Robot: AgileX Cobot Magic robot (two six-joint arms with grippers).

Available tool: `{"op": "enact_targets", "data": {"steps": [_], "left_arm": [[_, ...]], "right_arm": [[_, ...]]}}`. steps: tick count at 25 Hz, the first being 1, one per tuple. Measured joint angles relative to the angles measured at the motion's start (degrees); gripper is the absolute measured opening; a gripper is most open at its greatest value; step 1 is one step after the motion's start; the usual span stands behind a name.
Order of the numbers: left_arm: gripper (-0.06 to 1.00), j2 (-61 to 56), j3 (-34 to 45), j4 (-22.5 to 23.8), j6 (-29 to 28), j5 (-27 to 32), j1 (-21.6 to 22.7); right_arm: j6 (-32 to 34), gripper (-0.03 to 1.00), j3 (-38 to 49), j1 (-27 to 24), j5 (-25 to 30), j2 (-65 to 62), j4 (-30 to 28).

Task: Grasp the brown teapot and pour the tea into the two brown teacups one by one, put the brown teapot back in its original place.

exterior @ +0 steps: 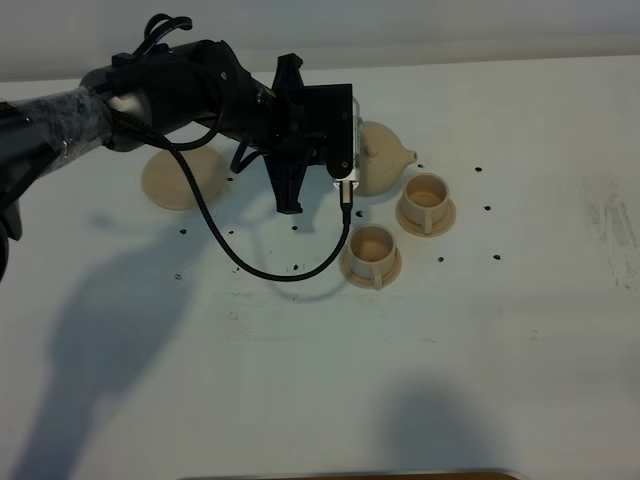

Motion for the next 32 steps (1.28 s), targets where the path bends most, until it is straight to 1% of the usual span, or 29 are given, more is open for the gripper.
{"op": "enact_targets", "data": {"steps": [7, 10, 17, 26, 32], "left_arm": [[0.17, 0.00, 0.00, 0.02, 3.87, -0.52, -0.58], [0.17, 0.00, 0.00, 0.08, 5.06, -1.83, -0.80], [0.17, 0.00, 0.00, 2.55, 6.12, -2.82, -1.18], [0.17, 0.00, 0.00, 3.89, 10.40, -3.03, -1.50], [0.17, 0.00, 0.00, 4.39, 11.98, -4.23, -1.78]], "right_arm": [[0.00, 0.43, 0.00, 0.00, 0.00, 0.00, 0.00], [0.00, 0.43, 0.00, 0.00, 0.00, 0.00, 0.00], [0.00, 0.43, 0.00, 0.00, 0.00, 0.00, 0.00], [0.00, 0.43, 0.00, 0.00, 0.00, 0.00, 0.00], [0.00, 0.43, 0.00, 0.00, 0.00, 0.00, 0.00]]}}
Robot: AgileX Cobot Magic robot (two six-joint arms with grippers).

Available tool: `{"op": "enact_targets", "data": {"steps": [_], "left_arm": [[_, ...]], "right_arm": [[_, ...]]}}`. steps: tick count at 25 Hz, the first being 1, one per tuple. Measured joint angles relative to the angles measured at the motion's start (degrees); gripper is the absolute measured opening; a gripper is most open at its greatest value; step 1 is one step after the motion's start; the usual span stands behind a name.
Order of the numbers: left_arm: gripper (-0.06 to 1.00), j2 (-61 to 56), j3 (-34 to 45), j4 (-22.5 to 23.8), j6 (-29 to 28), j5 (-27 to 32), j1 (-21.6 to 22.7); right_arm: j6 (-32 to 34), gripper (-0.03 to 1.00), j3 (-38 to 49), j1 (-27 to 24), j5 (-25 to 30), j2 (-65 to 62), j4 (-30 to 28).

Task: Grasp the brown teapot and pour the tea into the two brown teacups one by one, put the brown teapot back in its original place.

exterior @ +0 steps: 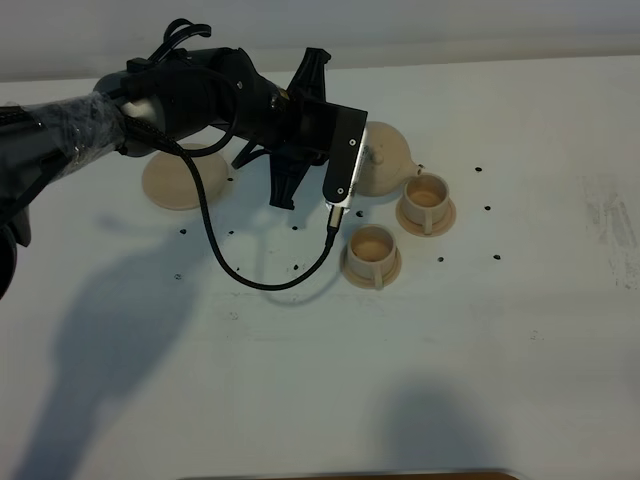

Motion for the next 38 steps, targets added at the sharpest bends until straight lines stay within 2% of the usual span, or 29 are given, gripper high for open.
{"op": "enact_targets", "data": {"steps": [11, 38], "left_arm": [[0.17, 0.00, 0.00, 2.47, 2.67, -1.05, -0.61], [0.16, 0.00, 0.00, 9.82, 3.08, -4.70, -2.91]], "right_arm": [[0.00, 0.43, 0.00, 0.00, 0.00, 0.00, 0.00], [0.00, 0.43, 0.00, 0.00, 0.00, 0.00, 0.00]]}}
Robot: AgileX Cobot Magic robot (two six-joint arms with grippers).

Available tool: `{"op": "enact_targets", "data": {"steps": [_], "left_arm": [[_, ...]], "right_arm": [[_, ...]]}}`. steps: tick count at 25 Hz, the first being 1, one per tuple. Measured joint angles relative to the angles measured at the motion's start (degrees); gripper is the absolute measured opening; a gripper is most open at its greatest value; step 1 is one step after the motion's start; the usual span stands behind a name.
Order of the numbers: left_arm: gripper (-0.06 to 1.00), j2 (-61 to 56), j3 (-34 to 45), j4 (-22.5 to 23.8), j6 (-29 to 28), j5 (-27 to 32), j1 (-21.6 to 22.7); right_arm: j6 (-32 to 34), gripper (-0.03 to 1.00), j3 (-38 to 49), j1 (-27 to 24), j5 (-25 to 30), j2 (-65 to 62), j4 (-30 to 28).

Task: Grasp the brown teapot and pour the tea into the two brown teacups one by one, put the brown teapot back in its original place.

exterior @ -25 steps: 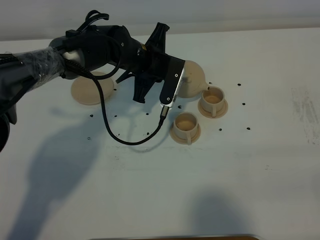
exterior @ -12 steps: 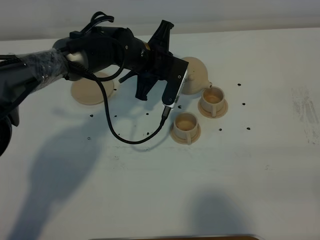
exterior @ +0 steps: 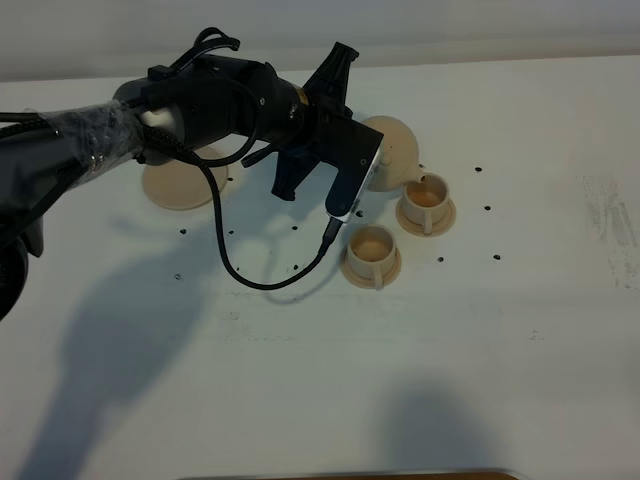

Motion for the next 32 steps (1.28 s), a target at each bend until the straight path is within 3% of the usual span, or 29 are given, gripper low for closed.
{"op": "enact_targets", "data": {"steps": [32], "left_arm": [[0.16, 0.54, 0.00, 6.24, 0.00, -2.47, -1.35]], "right_arm": [[0.00, 0.43, 0.00, 0.00, 0.00, 0.00, 0.00]]}}
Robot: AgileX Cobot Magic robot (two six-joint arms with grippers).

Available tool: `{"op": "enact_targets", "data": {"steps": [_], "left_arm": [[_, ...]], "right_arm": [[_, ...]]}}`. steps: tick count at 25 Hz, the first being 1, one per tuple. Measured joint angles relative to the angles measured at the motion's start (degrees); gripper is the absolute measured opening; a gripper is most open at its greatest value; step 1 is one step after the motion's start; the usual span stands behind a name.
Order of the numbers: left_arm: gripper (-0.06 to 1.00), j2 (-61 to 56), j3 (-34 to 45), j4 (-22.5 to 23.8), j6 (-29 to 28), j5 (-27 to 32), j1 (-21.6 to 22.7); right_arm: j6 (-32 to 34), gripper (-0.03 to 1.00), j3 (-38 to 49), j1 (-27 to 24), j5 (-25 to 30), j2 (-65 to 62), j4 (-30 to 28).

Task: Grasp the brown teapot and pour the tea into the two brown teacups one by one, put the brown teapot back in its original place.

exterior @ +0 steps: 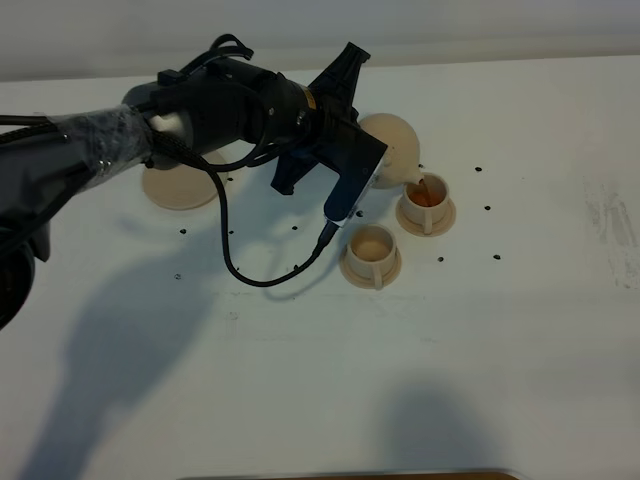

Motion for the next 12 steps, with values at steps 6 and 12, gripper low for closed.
{"op": "enact_targets", "data": {"steps": [6, 12], "left_arm": [[0.16, 0.45, 0.00, 1.19, 0.00, -0.95, -0.18], [0.16, 0.45, 0.00, 1.45, 0.00, -1.14, -0.18]], "right_arm": [[0.00, 0.43, 0.00, 0.00, 0.00, 0.00, 0.00], [0.00, 0.43, 0.00, 0.00, 0.00, 0.00, 0.00]]}}
